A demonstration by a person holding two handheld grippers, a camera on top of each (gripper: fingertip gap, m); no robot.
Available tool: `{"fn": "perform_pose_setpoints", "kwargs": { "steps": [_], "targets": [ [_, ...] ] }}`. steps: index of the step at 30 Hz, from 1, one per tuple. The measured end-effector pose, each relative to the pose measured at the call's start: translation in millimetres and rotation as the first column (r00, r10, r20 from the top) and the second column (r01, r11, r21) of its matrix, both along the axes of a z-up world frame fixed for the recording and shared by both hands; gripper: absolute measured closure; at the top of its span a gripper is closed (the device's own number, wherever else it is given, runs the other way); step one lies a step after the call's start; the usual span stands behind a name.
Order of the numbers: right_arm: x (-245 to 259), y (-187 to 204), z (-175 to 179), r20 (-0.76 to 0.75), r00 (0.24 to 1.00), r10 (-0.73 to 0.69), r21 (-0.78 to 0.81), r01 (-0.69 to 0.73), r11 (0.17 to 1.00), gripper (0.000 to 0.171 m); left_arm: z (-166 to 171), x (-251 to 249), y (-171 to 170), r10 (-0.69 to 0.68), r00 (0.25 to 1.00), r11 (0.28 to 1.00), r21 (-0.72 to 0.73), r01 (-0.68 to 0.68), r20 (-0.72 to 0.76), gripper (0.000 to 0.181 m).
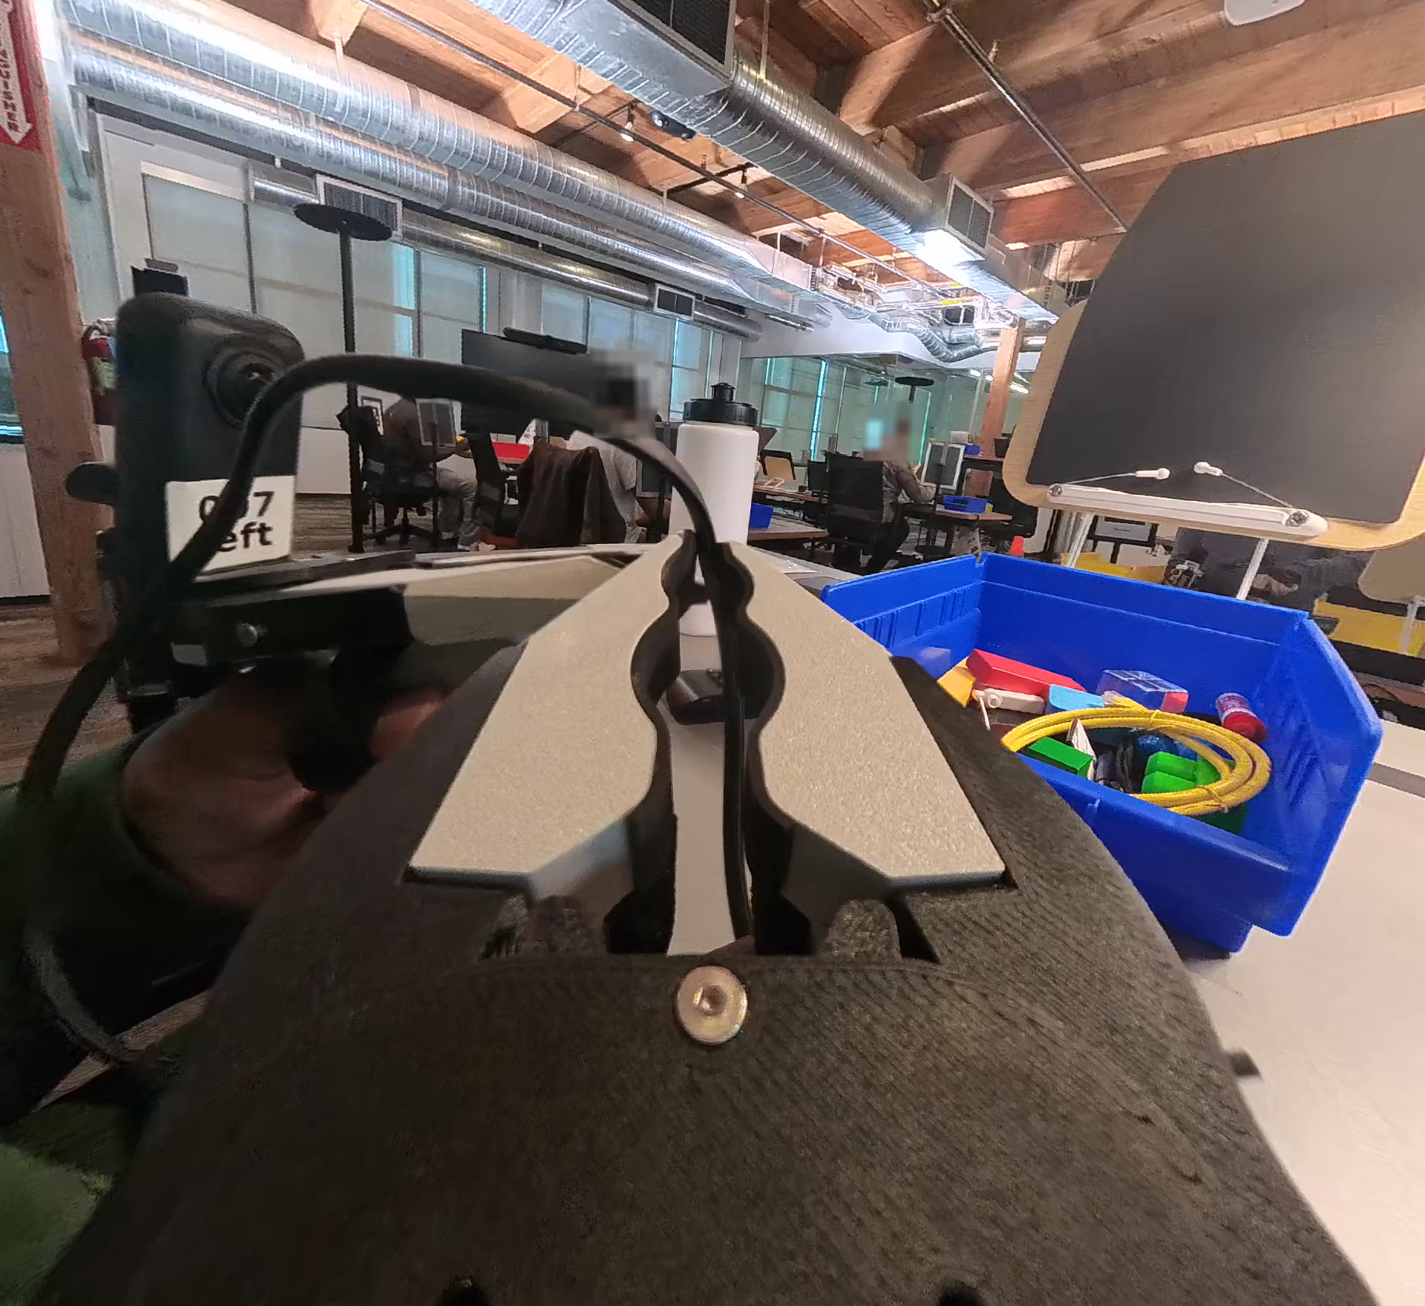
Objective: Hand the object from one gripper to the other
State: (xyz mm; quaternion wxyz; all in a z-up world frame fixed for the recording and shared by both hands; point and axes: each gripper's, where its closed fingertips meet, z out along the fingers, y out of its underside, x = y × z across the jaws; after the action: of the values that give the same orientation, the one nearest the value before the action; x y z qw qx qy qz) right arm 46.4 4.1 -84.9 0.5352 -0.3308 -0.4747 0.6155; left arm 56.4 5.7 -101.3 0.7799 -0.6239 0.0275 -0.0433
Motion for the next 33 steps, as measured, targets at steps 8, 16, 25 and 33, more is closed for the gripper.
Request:
{"fn": "perform_pose_setpoints", "kwargs": {
  "steps": [8,16,25,33],
  "targets": [
    [1.1,-3.9,0.4,-0.005,1.000,0.023,0.005,-0.023,1.000,0.167,1.6,-14.6,-1.7,0.094,0.996,0.995,0.014,-0.095,0.008,0.165],
    [1.2,-4.4,0.7,-0.007,1.000,0.027,0.003,-0.027,1.000,0.167,0.9,-10.3,-1.2,0.083,0.996,0.996,0.012,-0.083,-0.016,0.173],
    [-3.1,-8.2,-3.9,0.024,0.999,0.022,0.036,-0.023,0.999,0.159,6.5,-23.4,-8.4,0.073,0.993,0.996,0.054,-0.078,0.089,0.181],
    [-8.1,-8.9,-11.1,0.046,0.997,-0.063,0.144,0.056,0.988,0.155,10.6,-33.5,-15.1,0.004,0.977,0.995,0.099,-0.025,0.212,0.181]
  ]
}}
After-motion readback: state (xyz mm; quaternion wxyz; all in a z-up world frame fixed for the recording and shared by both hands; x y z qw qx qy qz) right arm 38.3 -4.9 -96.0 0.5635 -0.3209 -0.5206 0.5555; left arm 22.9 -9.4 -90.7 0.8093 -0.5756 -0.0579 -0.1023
